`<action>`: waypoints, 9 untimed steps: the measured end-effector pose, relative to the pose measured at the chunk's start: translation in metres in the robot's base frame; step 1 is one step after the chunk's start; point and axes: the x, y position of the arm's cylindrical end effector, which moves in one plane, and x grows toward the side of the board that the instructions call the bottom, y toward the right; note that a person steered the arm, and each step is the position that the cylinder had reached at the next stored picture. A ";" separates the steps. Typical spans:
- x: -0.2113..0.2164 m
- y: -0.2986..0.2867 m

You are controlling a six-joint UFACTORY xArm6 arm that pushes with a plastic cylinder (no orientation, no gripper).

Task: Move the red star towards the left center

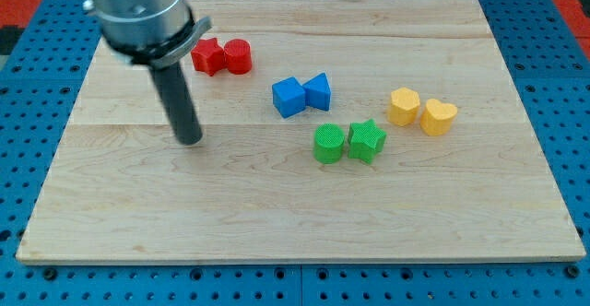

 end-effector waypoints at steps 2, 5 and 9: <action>-0.135 0.099; -0.142 -0.009; -0.091 -0.006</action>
